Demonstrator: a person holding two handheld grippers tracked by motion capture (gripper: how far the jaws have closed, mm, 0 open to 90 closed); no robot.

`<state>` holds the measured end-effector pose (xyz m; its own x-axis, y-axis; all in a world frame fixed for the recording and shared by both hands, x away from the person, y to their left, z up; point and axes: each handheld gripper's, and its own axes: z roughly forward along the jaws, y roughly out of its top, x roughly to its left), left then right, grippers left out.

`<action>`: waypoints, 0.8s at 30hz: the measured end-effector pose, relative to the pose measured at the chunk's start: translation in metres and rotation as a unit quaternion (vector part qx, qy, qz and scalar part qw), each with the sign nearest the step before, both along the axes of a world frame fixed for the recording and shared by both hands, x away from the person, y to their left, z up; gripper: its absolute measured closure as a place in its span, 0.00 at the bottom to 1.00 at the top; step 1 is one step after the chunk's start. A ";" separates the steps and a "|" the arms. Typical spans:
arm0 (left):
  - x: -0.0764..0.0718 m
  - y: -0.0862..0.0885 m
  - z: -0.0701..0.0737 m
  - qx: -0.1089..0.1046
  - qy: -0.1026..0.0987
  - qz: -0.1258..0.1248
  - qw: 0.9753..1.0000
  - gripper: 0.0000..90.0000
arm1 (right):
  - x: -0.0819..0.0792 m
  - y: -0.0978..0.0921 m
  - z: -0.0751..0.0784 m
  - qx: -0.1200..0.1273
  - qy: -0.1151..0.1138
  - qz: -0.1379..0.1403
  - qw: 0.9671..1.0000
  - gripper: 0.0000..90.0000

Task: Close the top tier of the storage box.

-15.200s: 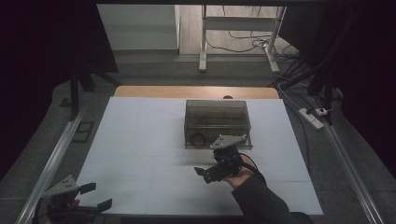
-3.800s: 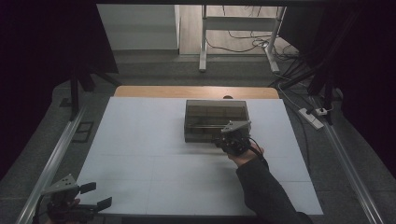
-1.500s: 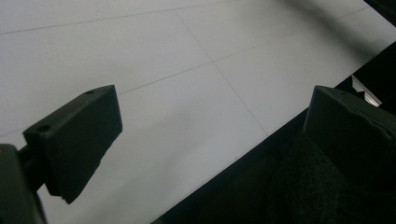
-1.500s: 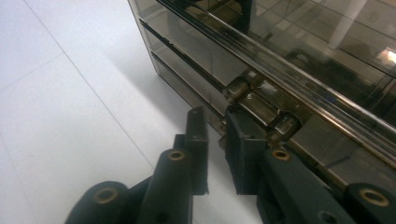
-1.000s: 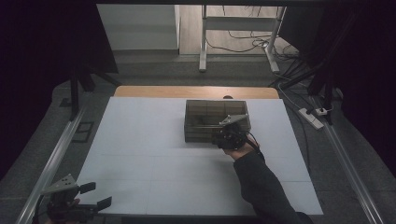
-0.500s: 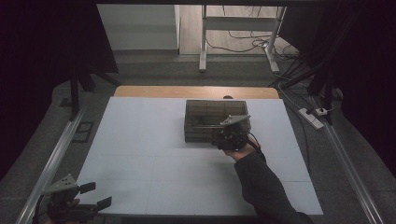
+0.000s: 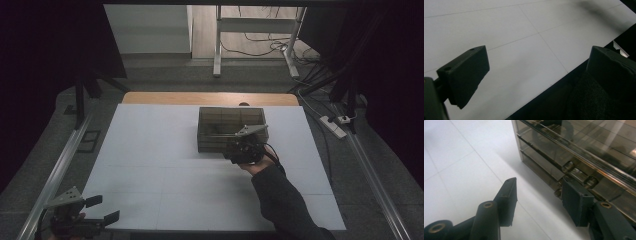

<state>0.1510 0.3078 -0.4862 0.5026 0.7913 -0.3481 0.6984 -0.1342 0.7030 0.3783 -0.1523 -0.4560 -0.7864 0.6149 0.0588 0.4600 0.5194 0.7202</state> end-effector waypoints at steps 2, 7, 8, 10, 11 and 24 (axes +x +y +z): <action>0.000 0.000 0.000 0.000 0.000 0.000 1.000 0.04 | -0.002 0.000 0.001 0.003 0.000 -0.002 1.000 0.48; 0.000 0.000 0.000 0.001 0.000 0.000 1.000 0.04 | -0.006 0.002 0.005 0.008 -0.003 -0.004 1.000 0.39; 0.000 0.000 0.000 0.000 0.000 0.000 1.000 0.04 | -0.007 0.002 0.006 0.009 -0.005 -0.005 1.000 0.38; 0.000 0.000 0.000 0.000 0.000 0.000 1.000 0.04 | -0.008 0.003 0.006 0.014 -0.003 -0.002 1.000 0.35; 0.000 0.000 0.000 0.000 0.000 0.000 1.000 0.04 | -0.009 0.003 0.006 0.015 -0.003 -0.001 1.000 0.33; 0.000 0.000 0.000 0.000 0.000 0.000 1.000 0.04 | -0.016 0.003 0.003 0.014 -0.002 -0.006 1.000 0.08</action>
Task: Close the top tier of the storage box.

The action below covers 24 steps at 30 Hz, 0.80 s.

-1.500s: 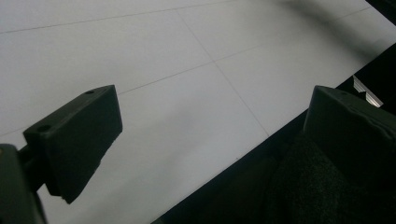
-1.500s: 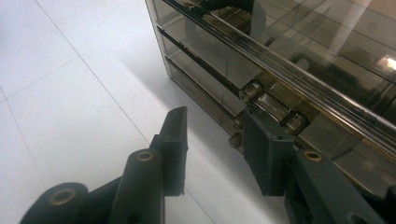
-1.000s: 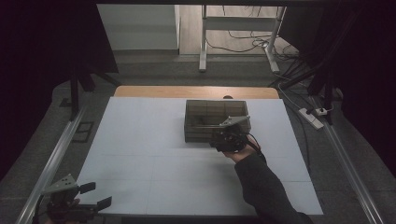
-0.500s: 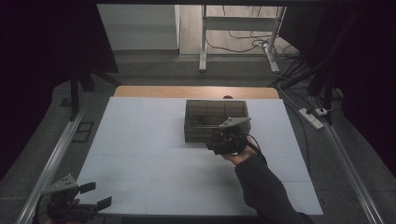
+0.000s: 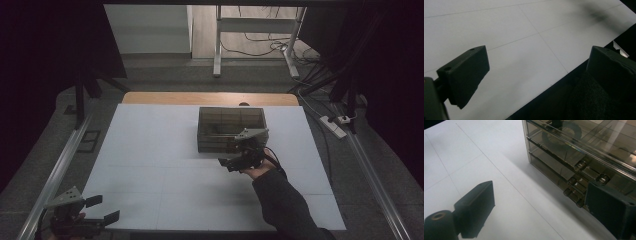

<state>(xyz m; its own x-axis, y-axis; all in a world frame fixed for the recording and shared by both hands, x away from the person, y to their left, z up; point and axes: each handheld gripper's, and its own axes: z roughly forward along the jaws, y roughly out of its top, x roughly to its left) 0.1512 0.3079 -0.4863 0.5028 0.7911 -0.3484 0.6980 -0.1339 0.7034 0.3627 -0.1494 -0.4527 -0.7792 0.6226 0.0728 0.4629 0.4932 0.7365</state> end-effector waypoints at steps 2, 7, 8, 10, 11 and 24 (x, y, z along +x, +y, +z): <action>0.000 0.000 0.000 0.000 0.000 0.000 1.000 0.04 | -0.002 0.000 0.000 0.000 -0.001 0.002 1.000 0.06; 0.000 0.000 0.000 -0.001 0.000 0.001 1.000 0.04 | -0.006 0.000 -0.002 -0.008 0.003 0.010 1.000 0.02; 0.000 0.000 0.000 -0.001 0.000 0.000 1.000 0.04 | -0.006 0.000 -0.002 -0.010 0.003 0.010 1.000 0.01; 0.000 0.000 0.000 -0.002 0.000 0.000 1.000 0.04 | -0.008 0.000 -0.003 -0.011 0.003 0.011 1.000 0.00; 0.000 0.000 0.000 -0.001 0.000 0.000 1.000 0.04 | -0.009 0.000 -0.003 -0.011 0.003 0.011 1.000 0.00; 0.000 0.000 0.000 -0.004 -0.001 -0.003 1.000 0.04 | -0.016 -0.005 -0.001 -0.003 -0.006 0.006 1.000 0.00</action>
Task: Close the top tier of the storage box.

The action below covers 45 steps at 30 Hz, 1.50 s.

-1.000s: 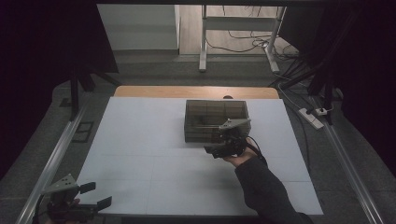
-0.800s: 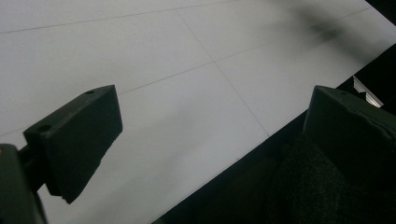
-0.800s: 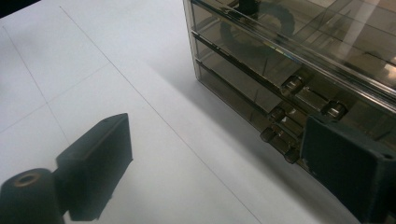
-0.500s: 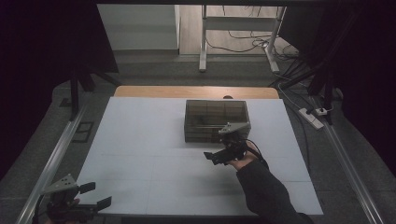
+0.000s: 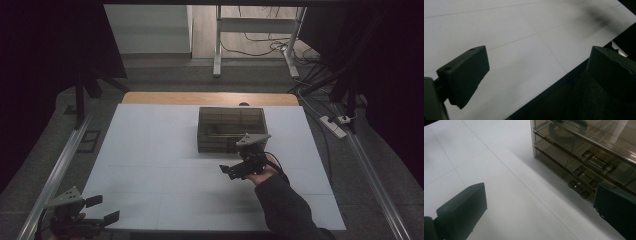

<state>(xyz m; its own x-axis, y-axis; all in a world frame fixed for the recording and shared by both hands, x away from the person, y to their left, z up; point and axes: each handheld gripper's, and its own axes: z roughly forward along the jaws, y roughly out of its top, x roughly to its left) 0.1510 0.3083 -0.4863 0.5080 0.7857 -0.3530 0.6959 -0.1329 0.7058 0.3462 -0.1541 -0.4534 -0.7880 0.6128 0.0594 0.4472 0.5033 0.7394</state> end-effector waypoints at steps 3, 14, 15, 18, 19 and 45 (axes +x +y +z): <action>0.000 0.000 0.000 -0.001 0.000 -0.001 1.000 0.03 | -0.002 0.000 0.001 0.001 -0.005 0.001 1.000 0.00; 0.000 0.001 0.000 -0.007 -0.002 -0.002 1.000 0.02 | -0.009 0.000 0.003 0.001 -0.012 0.003 1.000 0.00; 0.000 0.001 0.000 -0.008 -0.002 -0.003 1.000 0.01 | -0.010 -0.001 0.003 -0.001 -0.012 0.003 1.000 0.00; 0.000 0.002 0.000 -0.008 -0.003 -0.003 1.000 0.01 | -0.013 -0.004 0.003 -0.002 -0.010 0.000 1.000 0.00; 0.000 0.002 0.000 -0.008 -0.003 -0.003 1.000 0.01 | -0.013 -0.005 0.003 -0.003 -0.011 0.000 1.000 0.00; -0.001 0.002 0.000 -0.011 -0.003 -0.006 1.000 0.00 | -0.028 -0.016 0.004 -0.016 -0.008 -0.011 1.000 0.00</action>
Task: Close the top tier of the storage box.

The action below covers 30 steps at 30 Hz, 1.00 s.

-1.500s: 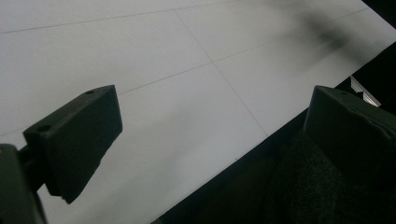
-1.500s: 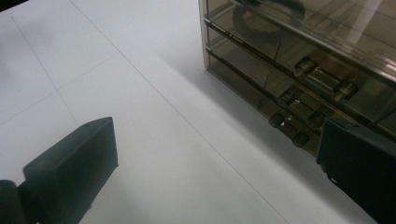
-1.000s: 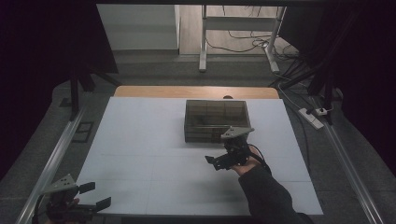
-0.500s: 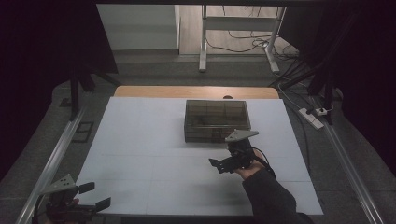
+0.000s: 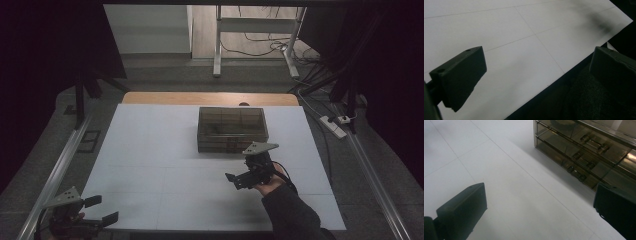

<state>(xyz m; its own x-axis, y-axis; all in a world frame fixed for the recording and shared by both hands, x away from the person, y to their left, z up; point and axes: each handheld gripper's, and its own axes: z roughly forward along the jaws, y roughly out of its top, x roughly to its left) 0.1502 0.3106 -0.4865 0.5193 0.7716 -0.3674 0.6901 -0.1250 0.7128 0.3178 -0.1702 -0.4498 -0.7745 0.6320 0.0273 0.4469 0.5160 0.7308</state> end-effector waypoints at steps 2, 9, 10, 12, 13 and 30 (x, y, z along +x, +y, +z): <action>0.000 0.000 0.000 0.000 0.000 -0.001 1.000 0.00 | -0.001 -0.001 0.000 0.002 0.002 -0.001 1.000 0.00; 0.000 -0.001 0.000 0.002 -0.002 -0.001 1.000 0.00 | -0.005 -0.007 0.002 0.002 0.002 -0.003 1.000 0.00; 0.000 -0.001 0.000 0.002 -0.002 -0.001 1.000 0.00 | -0.006 -0.007 0.002 0.003 0.003 -0.003 1.000 0.00; 0.000 -0.001 0.000 0.003 -0.002 -0.001 1.000 0.01 | -0.007 -0.008 0.002 0.002 0.001 -0.004 1.000 0.00; 0.000 -0.001 0.000 0.003 -0.002 -0.001 1.000 0.01 | -0.008 -0.009 0.002 0.002 0.001 -0.004 1.000 0.00; 0.000 -0.001 0.000 0.004 -0.001 0.001 1.000 0.01 | -0.020 -0.019 0.004 -0.002 -0.006 -0.011 1.000 0.00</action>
